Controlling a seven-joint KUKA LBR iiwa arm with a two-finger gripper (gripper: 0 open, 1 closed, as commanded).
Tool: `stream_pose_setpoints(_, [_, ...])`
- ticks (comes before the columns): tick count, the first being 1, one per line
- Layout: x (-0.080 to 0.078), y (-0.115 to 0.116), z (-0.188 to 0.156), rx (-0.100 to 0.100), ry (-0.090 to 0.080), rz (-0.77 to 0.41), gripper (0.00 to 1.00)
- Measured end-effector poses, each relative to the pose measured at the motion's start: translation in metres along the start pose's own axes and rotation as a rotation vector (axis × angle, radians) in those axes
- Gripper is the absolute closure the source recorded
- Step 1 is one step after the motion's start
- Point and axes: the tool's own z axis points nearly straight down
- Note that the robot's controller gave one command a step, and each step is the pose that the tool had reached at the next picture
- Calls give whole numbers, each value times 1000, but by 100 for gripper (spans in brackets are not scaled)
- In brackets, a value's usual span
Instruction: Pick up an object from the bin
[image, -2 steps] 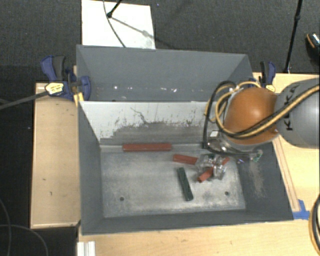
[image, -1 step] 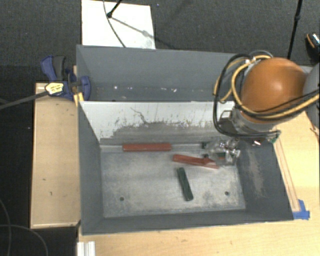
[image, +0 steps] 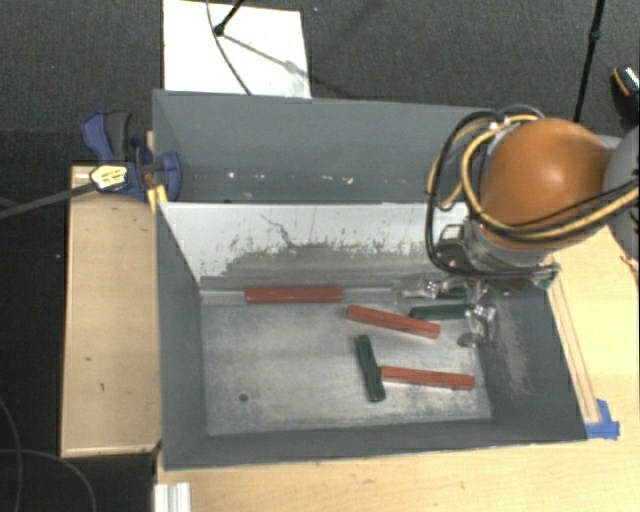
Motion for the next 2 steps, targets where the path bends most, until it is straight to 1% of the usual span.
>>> stream_pose_setpoints(1, [-7,0,111,-4,2,111,0])
stream_pose_setpoints(2, [24,-2,79,4,0,0,0])
